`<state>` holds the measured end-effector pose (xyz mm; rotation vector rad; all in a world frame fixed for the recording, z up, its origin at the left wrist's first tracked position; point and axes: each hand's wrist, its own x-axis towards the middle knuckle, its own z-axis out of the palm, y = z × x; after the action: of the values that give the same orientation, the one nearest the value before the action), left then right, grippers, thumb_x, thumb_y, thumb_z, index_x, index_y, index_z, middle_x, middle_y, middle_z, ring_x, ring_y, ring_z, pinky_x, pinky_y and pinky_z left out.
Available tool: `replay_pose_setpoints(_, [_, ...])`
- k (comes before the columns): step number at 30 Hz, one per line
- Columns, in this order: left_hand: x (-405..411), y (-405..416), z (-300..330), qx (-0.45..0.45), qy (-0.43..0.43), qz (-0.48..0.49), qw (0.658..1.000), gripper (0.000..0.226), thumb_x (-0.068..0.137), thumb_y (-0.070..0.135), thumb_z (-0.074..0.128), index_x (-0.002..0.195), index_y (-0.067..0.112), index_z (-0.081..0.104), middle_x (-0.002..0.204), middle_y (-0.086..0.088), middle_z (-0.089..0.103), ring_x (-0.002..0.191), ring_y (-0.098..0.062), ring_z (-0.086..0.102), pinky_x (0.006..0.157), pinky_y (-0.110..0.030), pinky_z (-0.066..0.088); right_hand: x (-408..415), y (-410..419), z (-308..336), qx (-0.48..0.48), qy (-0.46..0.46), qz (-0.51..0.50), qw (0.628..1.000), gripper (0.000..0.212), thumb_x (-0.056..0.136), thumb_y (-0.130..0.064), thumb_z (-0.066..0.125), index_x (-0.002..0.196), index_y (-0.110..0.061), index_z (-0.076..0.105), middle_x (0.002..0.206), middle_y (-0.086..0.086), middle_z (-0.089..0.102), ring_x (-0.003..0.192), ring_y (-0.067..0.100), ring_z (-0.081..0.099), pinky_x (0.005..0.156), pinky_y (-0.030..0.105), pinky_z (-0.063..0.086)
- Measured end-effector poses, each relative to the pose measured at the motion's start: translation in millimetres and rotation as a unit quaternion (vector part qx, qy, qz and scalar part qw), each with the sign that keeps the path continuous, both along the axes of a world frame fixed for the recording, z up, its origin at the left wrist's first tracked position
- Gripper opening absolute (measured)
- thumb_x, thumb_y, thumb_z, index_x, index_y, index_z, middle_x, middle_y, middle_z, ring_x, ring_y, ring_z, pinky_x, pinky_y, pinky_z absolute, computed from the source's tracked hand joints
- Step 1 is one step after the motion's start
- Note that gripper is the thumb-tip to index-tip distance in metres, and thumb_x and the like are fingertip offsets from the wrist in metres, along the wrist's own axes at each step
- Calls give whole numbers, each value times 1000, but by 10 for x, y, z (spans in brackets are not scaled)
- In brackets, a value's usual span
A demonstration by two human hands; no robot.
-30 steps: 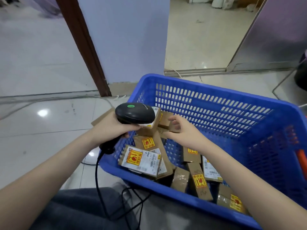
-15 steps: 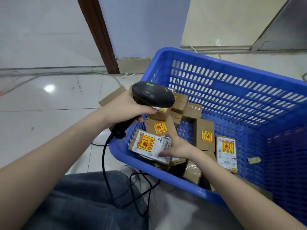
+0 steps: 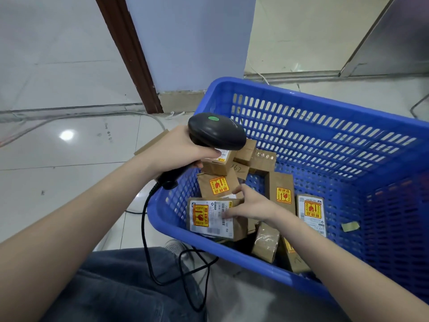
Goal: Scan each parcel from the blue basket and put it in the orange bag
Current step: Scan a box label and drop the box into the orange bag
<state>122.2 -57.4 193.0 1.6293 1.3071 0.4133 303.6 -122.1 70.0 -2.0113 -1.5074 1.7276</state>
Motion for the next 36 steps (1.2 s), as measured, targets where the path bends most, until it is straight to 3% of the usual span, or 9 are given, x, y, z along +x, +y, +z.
replay_pose_setpoints(7, [475, -20, 376, 33, -59, -26, 997, 13, 78, 18, 74, 87, 26, 68, 60, 11, 65, 57, -11, 59, 63, -26, 53, 598, -7, 968, 102, 29, -107, 989, 56, 78, -31, 75, 124, -27, 43, 107, -8, 54, 91, 10, 60, 70, 24, 48])
replay_pose_setpoints(11, [796, -103, 498, 36, -81, -38, 995, 22, 78, 19, 75, 98, 12, 69, 69, 0, 63, 55, -10, 56, 60, -23, 50, 1093, -139, 1442, 159, 59, -200, 965, 43, 82, -29, 71, 119, -25, 49, 109, 6, 67, 90, 19, 69, 75, 32, 55])
replay_pose_setpoints(16, [1160, -262, 525, 33, -103, -55, 993, 15, 79, 26, 75, 91, 19, 69, 62, 1, 61, 56, -10, 56, 61, -25, 48, 1599, -435, 1723, 244, 79, -324, 911, 36, 82, -30, 71, 114, -16, 62, 104, 3, 72, 97, 18, 69, 93, 43, 52])
replay_pose_setpoints(18, [1290, -323, 518, 29, -105, -58, 992, 7, 79, 28, 75, 78, 28, 69, 61, 1, 62, 57, -10, 57, 62, -27, 47, 1738, -534, 1731, 261, 103, -370, 885, 35, 81, -27, 72, 112, -13, 64, 103, 2, 73, 94, 16, 70, 91, 40, 54])
replay_pose_setpoints(21, [1460, -366, 484, 28, -92, -57, 994, 28, 80, 30, 73, 53, 33, 64, 54, 2, 61, 53, -7, 56, 63, -27, 47, 1865, -614, 1699, 272, 142, -421, 854, 38, 81, -21, 72, 116, -9, 63, 105, 4, 73, 88, 13, 72, 82, 32, 55])
replay_pose_setpoints(24, [1596, -380, 472, 3, -114, -46, 992, 7, 81, 28, 73, 75, 28, 69, 52, 8, 62, 52, -6, 59, 62, -24, 48, 1959, -632, 1652, 267, 156, -443, 841, 36, 83, -21, 71, 116, -9, 63, 103, 2, 73, 90, 13, 71, 85, 32, 55])
replay_pose_setpoints(27, [1710, -375, 447, -9, -128, -40, 991, 19, 82, 26, 72, 100, 20, 68, 54, 10, 65, 56, -9, 64, 60, -22, 51, 2059, -629, 1599, 263, 147, -457, 837, 36, 85, -25, 70, 117, -11, 62, 104, 2, 73, 97, 17, 69, 95, 39, 52])
replay_pose_setpoints(32, [1835, -403, 426, -12, -119, -57, 991, 18, 84, 24, 71, 101, 25, 66, 55, 8, 66, 53, -5, 63, 51, -13, 47, 2141, -576, 1555, 264, 120, -453, 843, 54, 82, -36, 71, 129, -20, 49, 118, 2, 65, 101, 18, 66, 91, 42, 54])
replay_pose_setpoints(36, [1832, -359, 386, 40, -97, -76, 992, 18, 81, 29, 73, 98, 30, 66, 53, 11, 62, 51, -1, 57, 54, -17, 46, 2151, -535, 1573, 258, 93, -447, 852, 65, 77, -43, 73, 132, -23, 43, 118, 2, 64, 100, 18, 66, 84, 39, 55])
